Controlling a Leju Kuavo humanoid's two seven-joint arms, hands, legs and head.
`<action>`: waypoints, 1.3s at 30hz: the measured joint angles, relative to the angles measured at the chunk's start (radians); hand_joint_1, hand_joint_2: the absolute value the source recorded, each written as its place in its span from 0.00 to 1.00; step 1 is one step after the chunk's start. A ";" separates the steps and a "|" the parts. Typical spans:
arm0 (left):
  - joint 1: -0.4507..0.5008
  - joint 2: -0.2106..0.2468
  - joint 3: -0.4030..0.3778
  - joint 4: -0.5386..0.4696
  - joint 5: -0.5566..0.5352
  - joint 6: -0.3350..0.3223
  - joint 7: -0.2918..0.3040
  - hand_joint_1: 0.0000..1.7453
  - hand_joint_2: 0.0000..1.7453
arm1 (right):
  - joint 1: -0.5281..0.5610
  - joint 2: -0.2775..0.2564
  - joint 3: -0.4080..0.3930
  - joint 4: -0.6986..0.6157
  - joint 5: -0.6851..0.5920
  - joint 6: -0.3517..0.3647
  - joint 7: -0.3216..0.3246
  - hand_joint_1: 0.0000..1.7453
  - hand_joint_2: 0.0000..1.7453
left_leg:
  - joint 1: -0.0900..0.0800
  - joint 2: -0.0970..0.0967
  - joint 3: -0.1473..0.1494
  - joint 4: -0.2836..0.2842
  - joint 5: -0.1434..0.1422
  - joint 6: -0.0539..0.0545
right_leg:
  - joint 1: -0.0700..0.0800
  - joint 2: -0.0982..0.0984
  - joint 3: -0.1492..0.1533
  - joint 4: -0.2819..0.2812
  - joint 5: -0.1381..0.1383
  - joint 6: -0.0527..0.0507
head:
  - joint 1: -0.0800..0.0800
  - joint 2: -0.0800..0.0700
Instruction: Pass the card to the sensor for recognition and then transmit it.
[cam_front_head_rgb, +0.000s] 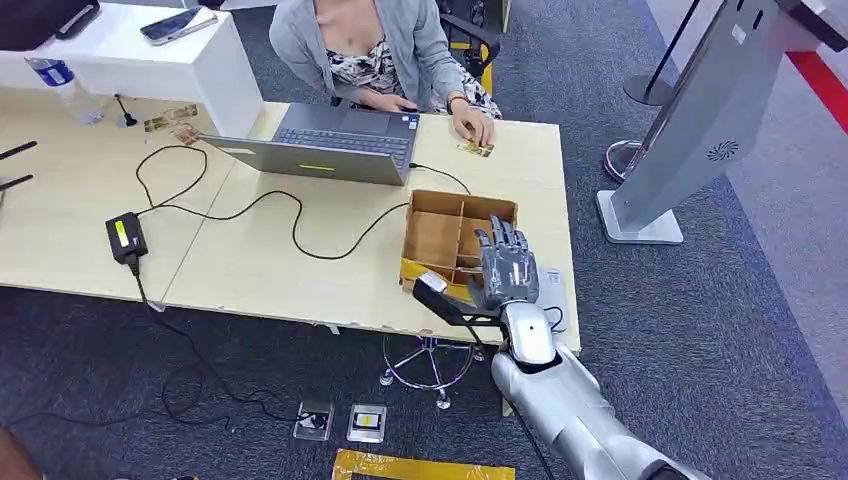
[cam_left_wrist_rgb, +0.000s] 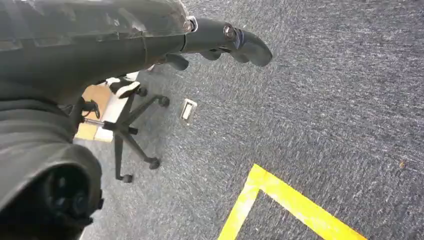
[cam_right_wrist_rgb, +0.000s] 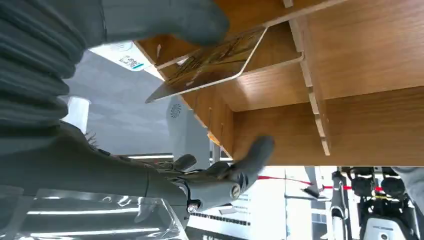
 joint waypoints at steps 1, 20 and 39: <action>0.000 0.000 0.000 0.000 0.000 0.000 0.000 0.00 0.00 | 0.000 0.000 0.000 0.000 -0.001 0.002 -0.004 1.00 1.00 | 0.000 0.000 0.000 0.000 0.000 0.000 | 0.000 0.000 0.000 0.000 0.000 0.000 | 0.000 0.000; 0.000 0.000 0.000 0.000 -0.002 0.001 0.009 0.00 0.00 | 0.003 0.000 -0.002 0.000 -0.055 0.020 -0.036 1.00 1.00 | 0.000 0.000 0.000 0.000 0.000 0.000 | 0.000 0.000 0.000 0.000 0.000 0.000 | 0.000 0.000; 0.000 -0.002 0.000 0.000 -0.013 0.010 -0.004 0.00 0.00 | -0.031 0.005 0.000 -0.056 0.006 -0.070 0.012 1.00 1.00 | 0.000 0.000 0.000 0.000 0.000 0.000 | 0.000 0.000 0.000 0.000 0.000 0.000 | 0.000 0.000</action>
